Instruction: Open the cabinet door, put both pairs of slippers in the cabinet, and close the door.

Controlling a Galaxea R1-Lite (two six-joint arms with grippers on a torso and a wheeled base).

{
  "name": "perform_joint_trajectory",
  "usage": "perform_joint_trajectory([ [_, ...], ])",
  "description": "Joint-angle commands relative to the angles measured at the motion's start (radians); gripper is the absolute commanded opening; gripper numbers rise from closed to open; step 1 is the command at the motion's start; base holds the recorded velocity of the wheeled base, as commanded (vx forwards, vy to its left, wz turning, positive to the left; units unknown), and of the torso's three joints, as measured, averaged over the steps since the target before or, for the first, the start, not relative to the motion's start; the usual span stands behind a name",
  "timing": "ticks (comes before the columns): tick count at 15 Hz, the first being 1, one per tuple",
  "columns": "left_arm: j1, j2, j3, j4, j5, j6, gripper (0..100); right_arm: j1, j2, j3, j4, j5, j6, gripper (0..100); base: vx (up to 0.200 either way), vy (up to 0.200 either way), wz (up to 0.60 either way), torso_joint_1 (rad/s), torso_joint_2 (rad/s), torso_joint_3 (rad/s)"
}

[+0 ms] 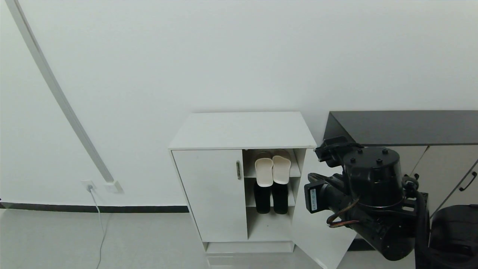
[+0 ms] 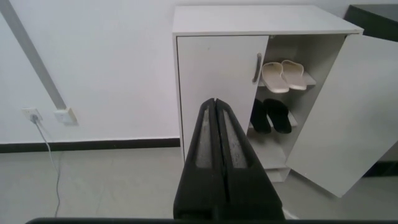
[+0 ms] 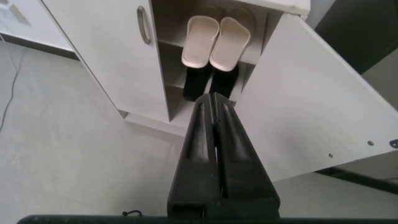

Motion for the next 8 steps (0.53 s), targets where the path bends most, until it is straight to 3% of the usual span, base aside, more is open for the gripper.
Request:
perform_joint_trajectory([
  [1, 0.0, 0.001, 0.0, 0.0, 0.0, 0.0, 0, 0.001, 0.002, 0.001, -0.001, 0.001, 0.0, 0, 0.0, 0.0, 0.0, 0.173, -0.36, -0.207],
  [8, 0.0, 0.001, 0.0, 0.0, 0.0, -0.002, 0, 0.001, 0.002, 0.002, 0.0, 0.001, 0.0, 0, 0.0, 0.0, 0.0, 0.015, -0.03, -0.016],
])
